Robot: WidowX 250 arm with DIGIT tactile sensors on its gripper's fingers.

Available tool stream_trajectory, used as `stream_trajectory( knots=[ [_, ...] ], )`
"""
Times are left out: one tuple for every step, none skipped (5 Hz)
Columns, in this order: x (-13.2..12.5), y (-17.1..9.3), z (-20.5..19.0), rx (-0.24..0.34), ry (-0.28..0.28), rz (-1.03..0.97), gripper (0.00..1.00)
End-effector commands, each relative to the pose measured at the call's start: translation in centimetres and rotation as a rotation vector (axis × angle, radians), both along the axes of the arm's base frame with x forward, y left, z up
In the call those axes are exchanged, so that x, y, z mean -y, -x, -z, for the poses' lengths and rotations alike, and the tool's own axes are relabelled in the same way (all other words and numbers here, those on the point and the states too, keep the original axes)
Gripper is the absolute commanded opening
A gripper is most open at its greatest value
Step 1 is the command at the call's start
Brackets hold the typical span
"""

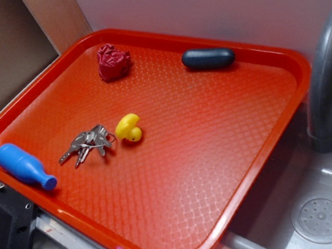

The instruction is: Grab the plastic pickle.

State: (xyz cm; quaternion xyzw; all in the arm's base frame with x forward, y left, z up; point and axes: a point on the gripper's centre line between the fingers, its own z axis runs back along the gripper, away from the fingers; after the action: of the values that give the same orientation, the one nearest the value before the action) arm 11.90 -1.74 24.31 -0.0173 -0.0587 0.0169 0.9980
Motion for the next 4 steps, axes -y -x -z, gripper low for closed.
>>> stream_trajectory(
  knots=[
    [0.0, 0.0, 0.0, 0.0, 0.0, 0.0, 1.0],
    [-0.2, -5.0, 3.9, 0.023, -0.051, 0.131, 1.0],
    [0.2, -10.4, 5.1, 0.151, -0.025, 0.262, 1.0],
    [0.9, -15.3, 6.3, 0.278, -0.038, 0.463, 1.0]
  ],
)
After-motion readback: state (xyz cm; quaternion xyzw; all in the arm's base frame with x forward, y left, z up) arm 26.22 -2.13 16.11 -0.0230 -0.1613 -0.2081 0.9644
